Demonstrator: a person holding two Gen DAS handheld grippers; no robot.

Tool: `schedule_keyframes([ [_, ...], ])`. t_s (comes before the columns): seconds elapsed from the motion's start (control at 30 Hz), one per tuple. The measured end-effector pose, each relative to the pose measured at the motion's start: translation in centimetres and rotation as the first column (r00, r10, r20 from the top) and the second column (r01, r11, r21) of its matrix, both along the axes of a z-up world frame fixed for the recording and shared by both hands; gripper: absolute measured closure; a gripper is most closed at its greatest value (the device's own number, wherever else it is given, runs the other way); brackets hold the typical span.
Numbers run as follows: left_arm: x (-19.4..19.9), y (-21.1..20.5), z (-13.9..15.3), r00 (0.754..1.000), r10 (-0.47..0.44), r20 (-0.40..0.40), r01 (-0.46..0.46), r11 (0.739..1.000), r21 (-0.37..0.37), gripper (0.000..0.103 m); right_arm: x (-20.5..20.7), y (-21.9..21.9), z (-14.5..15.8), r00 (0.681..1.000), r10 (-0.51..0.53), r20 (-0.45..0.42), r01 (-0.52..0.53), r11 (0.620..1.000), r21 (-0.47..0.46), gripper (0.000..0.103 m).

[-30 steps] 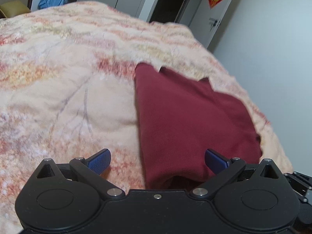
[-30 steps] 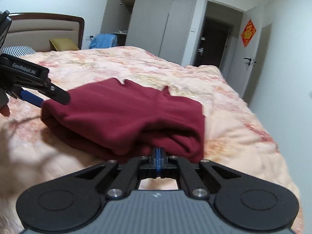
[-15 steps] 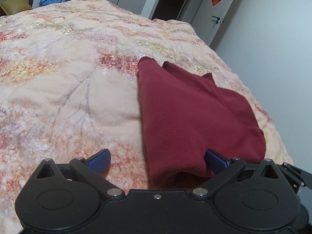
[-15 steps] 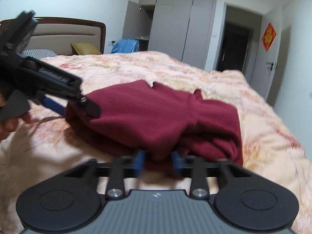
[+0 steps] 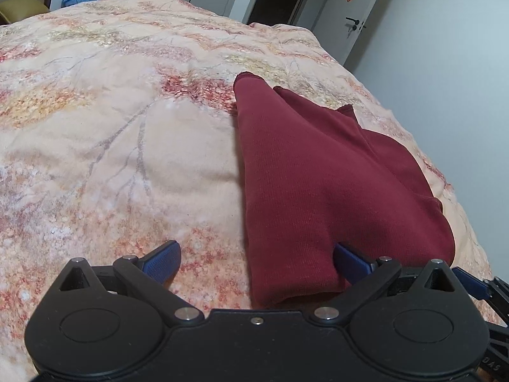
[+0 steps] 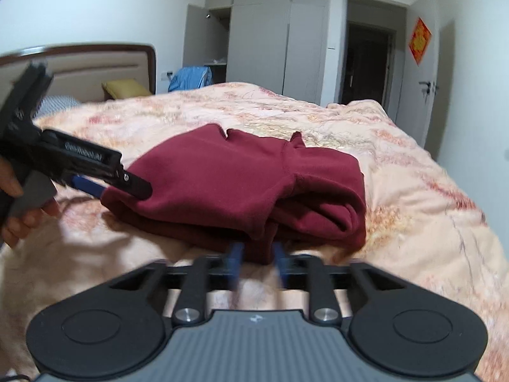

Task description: Fold small clothes

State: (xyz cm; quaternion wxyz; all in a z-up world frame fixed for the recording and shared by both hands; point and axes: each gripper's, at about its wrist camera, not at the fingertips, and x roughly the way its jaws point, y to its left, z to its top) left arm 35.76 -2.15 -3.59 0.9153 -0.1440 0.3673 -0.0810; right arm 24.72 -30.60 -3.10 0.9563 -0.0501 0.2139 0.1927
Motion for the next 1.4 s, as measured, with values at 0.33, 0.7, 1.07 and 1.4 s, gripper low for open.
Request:
schedule_keyframes([
  [0.33,0.0,-0.1,0.0,1.0,0.002,-0.004,-0.002,1.0,0.012,0.001,3.4,-3.5,2.0,0.981,-0.195,0.02,0.192,0.976,0.107,0.028],
  [0.7,0.2,-0.2,-0.2,1.0,-0.005,-0.004,0.005,1.0,0.023,0.0,13.4,-4.7,0.7,0.969,-0.198,-0.148,0.229,0.944,0.236,0.087],
  [1.07,0.4,-0.5,-0.3,1.0,-0.011,0.001,0.011,0.999,0.039,0.0,13.1,-4.6,-0.7,0.961,-0.245,-0.132,0.266,0.947,0.178,0.094],
  [1.4,-0.5,0.3,0.7,0.999,0.011,0.031,-0.012,1.0,0.008,0.001,12.0,-5.5,-1.0,0.95,-0.295,-0.101,0.311,0.925,0.22,0.099],
])
